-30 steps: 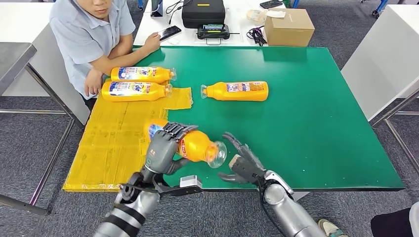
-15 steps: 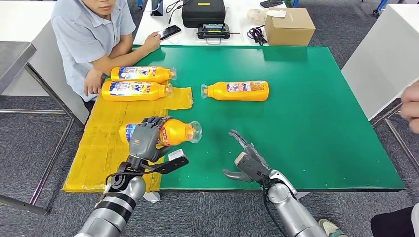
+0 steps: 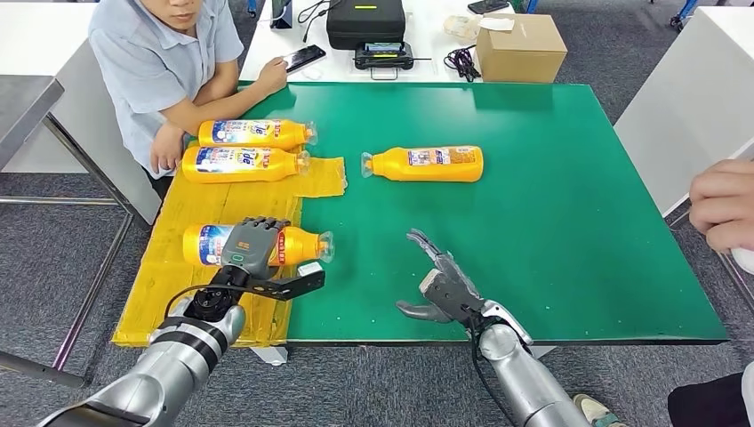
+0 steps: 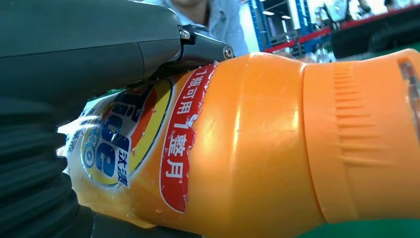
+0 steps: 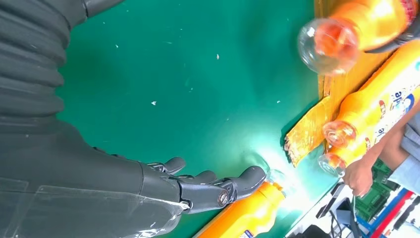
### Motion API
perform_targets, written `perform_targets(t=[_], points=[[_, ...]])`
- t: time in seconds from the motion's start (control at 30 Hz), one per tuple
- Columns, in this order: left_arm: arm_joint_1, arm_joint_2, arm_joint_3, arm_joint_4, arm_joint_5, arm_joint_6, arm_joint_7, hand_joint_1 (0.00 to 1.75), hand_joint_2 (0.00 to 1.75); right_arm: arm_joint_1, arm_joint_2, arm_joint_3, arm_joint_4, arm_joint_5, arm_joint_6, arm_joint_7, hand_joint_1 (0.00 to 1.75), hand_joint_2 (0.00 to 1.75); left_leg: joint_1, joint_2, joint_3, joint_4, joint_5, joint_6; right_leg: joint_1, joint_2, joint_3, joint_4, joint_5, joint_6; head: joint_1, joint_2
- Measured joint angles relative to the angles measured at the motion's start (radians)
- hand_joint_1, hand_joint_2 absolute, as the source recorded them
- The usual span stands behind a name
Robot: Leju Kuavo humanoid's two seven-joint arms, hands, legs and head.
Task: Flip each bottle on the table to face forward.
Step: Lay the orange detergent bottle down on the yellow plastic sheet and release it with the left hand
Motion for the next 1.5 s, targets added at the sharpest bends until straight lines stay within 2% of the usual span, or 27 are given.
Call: perform_targets(t=[0.37,0.4,0.5,0.53,0.87,1.17,1.37,1.5], points=[[-0.041,0.035,-0.048,0.071,-0.008,-0.024,0.003,1.73,1.75,-0.004,0.006,0.000,0.006,0.002,0.001,-0.002,0.00,1.75,0.000,0.000,0.000,0.000,0.000,0.000,0.000,0.000,0.000,0.000,0.000,0.000,0.000,0.000],[-0.044,0.037,-0.049,0.074,-0.003,-0.031,-0.002,1.44,1.75,-0.004,0.005,0.000,0.006,0.002,0.000,-0.003,0.00,1.75,0.000,0.000,0.000,0.000,0.000,0.000,0.000,0.000,0.000,0.000,0.000,0.000,0.000,0.000],[-0.049,0.040,-0.050,0.081,0.006,-0.037,-0.011,0.19,1.75,-0.003,0.005,-0.002,0.006,0.002,0.000,-0.005,0.00,1.75,0.000,0.000,0.000,0.000,0.000,0.000,0.000,0.000,0.000,0.000,0.000,0.000,0.000,0.000],[-0.049,0.040,-0.051,0.083,0.004,-0.036,-0.011,0.03,1.75,-0.003,0.005,-0.002,0.006,0.002,0.000,-0.005,0.00,1.75,0.000,0.000,0.000,0.000,0.000,0.000,0.000,0.000,0.000,0.000,0.000,0.000,0.000,0.000],[-0.064,0.044,-0.071,0.100,0.012,-0.081,-0.034,0.00,1.75,0.001,0.005,-0.016,0.006,0.002,-0.002,-0.008,0.00,1.75,0.000,0.000,0.001,0.000,0.000,0.000,0.000,0.000,0.001,0.000,0.000,0.000,0.000,0.000],[-0.095,0.043,-0.073,0.108,0.074,-0.223,-0.074,0.00,1.75,0.001,0.005,-0.025,0.006,0.004,-0.002,-0.008,0.00,1.75,0.000,0.000,0.002,0.000,0.000,0.000,0.000,0.000,0.002,0.000,0.000,0.000,0.000,0.000],[-0.096,0.043,-0.073,0.108,0.095,-0.232,-0.091,0.00,1.75,0.001,0.006,-0.029,0.006,0.007,-0.002,-0.008,0.00,1.75,0.000,0.000,0.003,0.000,0.000,0.000,0.000,0.000,0.003,0.000,0.000,0.000,0.000,0.000],[-0.090,0.043,-0.073,0.108,0.103,-0.185,-0.102,0.00,1.75,0.002,0.005,-0.035,0.006,0.011,-0.002,-0.010,0.00,1.75,0.000,0.000,0.003,0.000,0.000,0.000,0.000,0.000,0.003,0.000,0.000,0.000,0.000,0.000]])
